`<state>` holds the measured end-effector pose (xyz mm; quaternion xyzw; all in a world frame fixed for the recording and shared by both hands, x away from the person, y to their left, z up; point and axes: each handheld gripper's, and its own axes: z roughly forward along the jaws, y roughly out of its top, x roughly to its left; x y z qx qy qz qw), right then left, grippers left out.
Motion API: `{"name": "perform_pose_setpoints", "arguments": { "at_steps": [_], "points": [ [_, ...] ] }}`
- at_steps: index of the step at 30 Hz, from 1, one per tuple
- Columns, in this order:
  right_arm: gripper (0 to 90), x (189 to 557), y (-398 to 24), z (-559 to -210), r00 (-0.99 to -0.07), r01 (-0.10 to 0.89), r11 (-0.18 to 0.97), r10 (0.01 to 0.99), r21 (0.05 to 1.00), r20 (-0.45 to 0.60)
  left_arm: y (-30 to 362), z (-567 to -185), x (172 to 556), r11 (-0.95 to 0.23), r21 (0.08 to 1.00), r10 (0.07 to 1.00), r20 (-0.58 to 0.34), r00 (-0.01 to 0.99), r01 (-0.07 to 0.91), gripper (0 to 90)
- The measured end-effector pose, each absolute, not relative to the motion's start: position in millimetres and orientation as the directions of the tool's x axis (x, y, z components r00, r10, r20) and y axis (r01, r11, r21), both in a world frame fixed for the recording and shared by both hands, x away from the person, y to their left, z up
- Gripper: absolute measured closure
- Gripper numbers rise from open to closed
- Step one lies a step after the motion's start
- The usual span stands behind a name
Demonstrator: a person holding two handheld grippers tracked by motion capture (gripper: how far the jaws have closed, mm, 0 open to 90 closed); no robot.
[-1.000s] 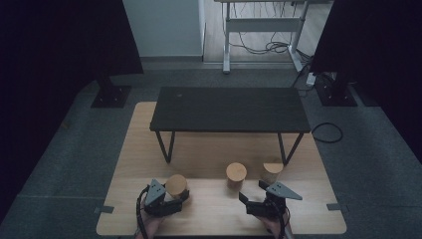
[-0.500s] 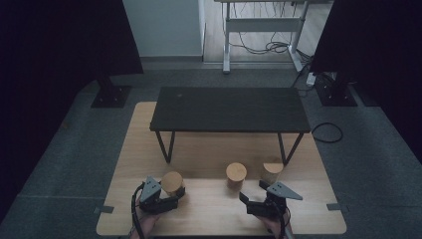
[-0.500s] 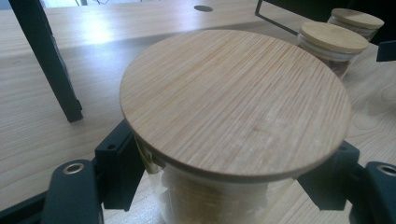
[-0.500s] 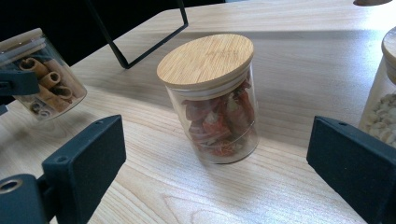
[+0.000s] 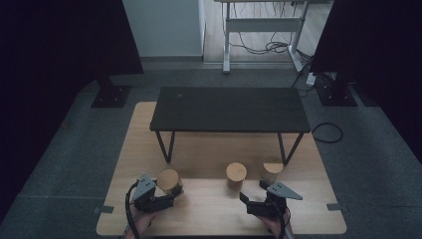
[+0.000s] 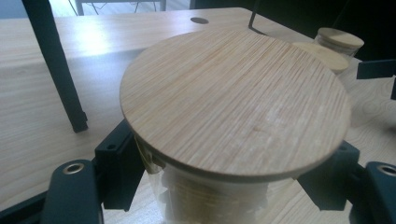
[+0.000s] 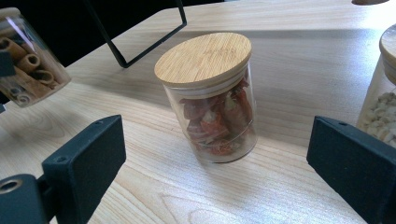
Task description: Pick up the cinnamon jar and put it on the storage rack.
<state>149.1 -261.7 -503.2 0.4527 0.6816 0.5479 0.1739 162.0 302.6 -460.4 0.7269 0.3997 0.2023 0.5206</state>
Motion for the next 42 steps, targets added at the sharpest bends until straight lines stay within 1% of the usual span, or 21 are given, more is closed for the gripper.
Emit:
{"name": "perform_pose_setpoints", "arguments": {
  "at_steps": [18,42],
  "points": [
    [4.3,148,-261,-503,-0.526,0.426,-0.009,0.811,0.905,0.255,298,-441,165,-0.161,0.923,0.78,-0.098,0.618,0.349,25.3],
    [4.2,149,-259,-503,-0.532,0.432,0.002,0.808,0.902,0.253,295,-425,173,-0.151,0.93,0.771,-0.1,0.629,0.334,25.3]
  ]
}}
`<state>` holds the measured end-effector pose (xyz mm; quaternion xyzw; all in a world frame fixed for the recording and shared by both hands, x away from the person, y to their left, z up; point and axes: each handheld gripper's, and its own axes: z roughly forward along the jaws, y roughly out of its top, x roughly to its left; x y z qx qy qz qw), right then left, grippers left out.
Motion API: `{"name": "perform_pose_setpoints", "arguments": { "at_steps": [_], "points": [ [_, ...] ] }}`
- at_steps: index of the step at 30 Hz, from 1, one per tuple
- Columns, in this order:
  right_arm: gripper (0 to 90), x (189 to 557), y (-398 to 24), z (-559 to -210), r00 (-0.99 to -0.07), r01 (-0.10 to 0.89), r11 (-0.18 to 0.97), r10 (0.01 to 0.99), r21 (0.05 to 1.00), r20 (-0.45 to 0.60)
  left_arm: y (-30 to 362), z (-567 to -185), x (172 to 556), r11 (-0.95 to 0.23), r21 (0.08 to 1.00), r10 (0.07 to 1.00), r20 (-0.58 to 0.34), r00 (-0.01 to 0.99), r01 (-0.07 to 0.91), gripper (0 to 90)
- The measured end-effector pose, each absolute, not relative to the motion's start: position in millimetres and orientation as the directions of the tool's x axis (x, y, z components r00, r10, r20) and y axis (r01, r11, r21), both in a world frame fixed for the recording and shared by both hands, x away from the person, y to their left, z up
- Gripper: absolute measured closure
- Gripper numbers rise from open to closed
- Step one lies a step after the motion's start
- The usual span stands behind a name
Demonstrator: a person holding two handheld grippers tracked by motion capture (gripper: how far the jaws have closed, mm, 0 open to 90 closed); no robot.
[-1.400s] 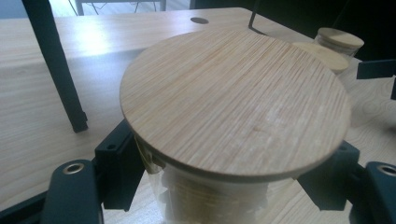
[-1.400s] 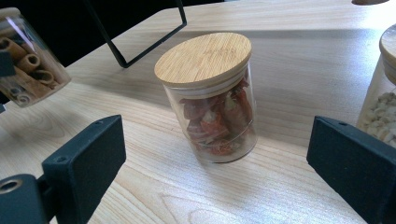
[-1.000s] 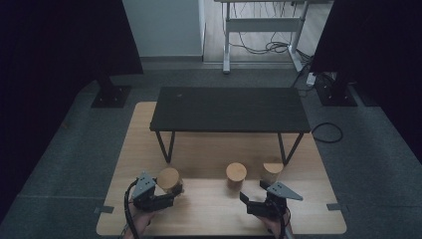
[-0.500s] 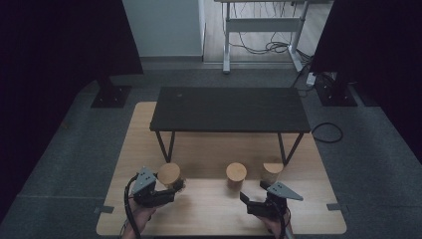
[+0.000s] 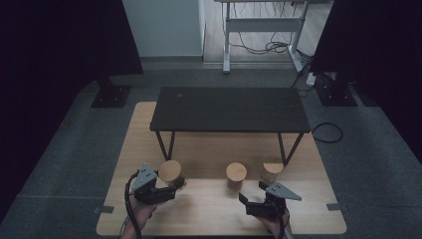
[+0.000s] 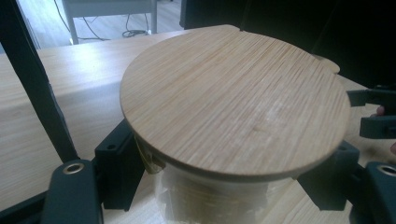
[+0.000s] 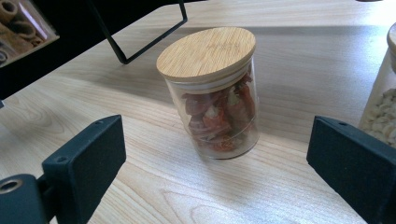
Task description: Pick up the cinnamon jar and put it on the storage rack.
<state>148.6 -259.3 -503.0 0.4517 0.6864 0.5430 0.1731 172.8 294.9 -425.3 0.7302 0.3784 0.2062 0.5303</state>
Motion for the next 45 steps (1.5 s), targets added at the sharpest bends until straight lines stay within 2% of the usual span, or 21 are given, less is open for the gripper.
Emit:
{"name": "perform_pose_setpoints", "arguments": {
  "at_steps": [45],
  "points": [
    [4.1,152,-260,-500,-0.56,0.431,0.051,0.798,0.901,0.223,289,-395,180,-0.159,0.942,0.792,-0.058,0.608,0.296,25.3]
  ]
}}
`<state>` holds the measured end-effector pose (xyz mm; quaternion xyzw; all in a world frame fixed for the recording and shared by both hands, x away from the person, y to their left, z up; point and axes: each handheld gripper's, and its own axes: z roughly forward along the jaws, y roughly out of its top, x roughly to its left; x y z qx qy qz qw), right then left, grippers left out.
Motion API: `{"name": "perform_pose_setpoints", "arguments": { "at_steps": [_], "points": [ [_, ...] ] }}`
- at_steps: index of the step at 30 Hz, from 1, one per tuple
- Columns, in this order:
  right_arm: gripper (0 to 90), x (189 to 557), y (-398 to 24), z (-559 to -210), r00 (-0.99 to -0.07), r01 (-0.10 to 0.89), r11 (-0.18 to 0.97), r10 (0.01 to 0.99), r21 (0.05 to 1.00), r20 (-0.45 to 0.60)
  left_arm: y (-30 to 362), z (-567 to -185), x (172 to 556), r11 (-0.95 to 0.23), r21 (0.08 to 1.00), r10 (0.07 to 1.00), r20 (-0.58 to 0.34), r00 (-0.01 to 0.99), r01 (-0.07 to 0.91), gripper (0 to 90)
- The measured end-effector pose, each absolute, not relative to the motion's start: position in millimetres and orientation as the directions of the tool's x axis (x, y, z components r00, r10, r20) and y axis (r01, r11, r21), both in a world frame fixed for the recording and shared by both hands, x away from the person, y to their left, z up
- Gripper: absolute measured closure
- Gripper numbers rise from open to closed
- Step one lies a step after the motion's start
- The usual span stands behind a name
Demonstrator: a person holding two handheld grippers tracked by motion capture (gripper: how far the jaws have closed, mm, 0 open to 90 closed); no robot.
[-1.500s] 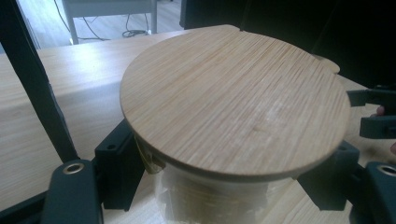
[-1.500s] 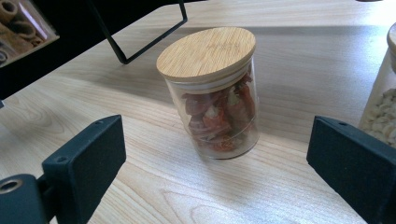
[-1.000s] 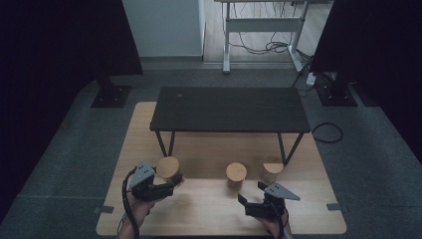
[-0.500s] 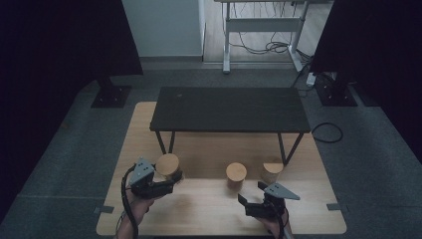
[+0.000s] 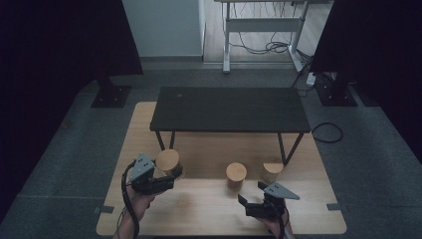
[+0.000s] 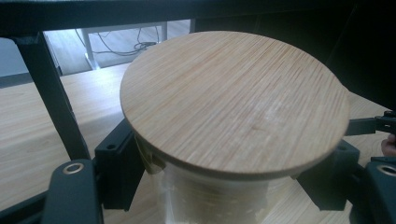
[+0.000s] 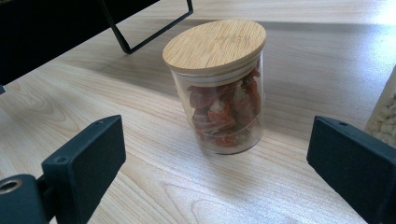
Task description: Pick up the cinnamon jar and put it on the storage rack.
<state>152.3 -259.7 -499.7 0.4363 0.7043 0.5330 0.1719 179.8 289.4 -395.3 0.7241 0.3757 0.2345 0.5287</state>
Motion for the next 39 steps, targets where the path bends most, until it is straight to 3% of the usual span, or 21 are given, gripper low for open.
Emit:
{"name": "perform_pose_setpoints", "arguments": {
  "at_steps": [39],
  "points": [
    [3.8,155,-258,-499,-0.569,0.441,0.072,0.794,0.895,0.216,281,-367,190,-0.159,0.951,0.797,-0.033,0.602,0.264,25.3]
  ]
}}
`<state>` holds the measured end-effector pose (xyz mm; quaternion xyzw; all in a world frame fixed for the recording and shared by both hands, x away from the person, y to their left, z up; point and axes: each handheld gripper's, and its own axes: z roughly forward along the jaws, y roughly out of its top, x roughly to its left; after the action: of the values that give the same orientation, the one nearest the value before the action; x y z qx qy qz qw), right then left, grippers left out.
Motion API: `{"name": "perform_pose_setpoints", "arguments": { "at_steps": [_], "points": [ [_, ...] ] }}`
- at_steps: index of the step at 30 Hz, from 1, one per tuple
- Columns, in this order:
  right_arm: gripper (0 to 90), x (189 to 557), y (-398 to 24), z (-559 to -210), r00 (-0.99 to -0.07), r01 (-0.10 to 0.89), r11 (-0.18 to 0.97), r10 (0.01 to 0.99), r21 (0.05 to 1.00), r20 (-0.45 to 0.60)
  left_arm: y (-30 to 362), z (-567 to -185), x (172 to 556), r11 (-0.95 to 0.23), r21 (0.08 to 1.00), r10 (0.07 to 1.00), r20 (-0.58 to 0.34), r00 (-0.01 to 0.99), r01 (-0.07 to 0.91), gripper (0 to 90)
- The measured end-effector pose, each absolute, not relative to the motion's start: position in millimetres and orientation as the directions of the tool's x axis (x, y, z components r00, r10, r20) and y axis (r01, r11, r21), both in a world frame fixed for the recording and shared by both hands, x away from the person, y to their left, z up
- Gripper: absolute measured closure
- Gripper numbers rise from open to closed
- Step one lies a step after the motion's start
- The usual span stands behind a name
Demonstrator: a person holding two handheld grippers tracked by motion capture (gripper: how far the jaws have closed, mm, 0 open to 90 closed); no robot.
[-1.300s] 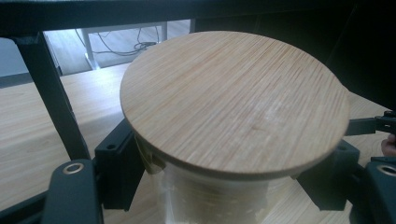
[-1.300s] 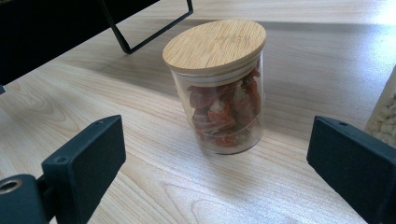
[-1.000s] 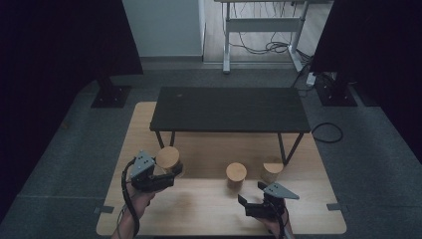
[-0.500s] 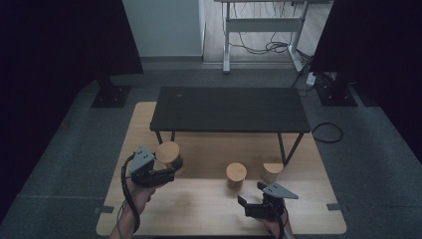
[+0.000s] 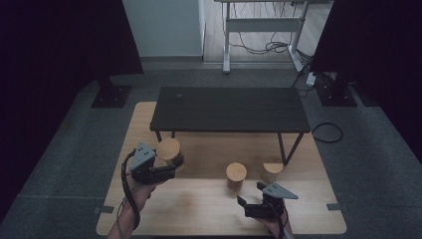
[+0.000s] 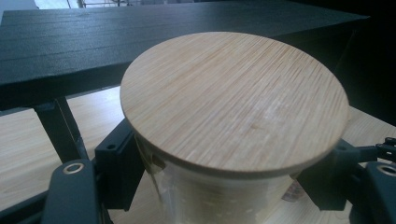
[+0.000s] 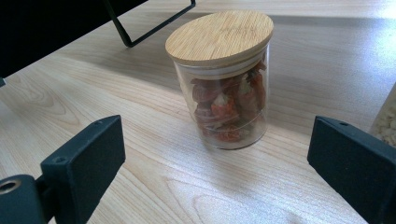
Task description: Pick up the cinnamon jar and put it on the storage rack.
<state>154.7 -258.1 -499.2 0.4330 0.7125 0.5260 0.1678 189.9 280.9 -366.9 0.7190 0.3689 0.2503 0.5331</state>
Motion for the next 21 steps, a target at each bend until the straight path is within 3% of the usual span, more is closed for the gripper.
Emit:
{"name": "perform_pose_setpoints", "arguments": {
  "at_steps": [21],
  "points": [
    [3.7,155,-257,-499,-0.576,0.44,0.081,0.79,0.894,0.212,268,-349,198,-0.15,0.963,0.777,-0.025,0.629,0.224,25.3]
  ]
}}
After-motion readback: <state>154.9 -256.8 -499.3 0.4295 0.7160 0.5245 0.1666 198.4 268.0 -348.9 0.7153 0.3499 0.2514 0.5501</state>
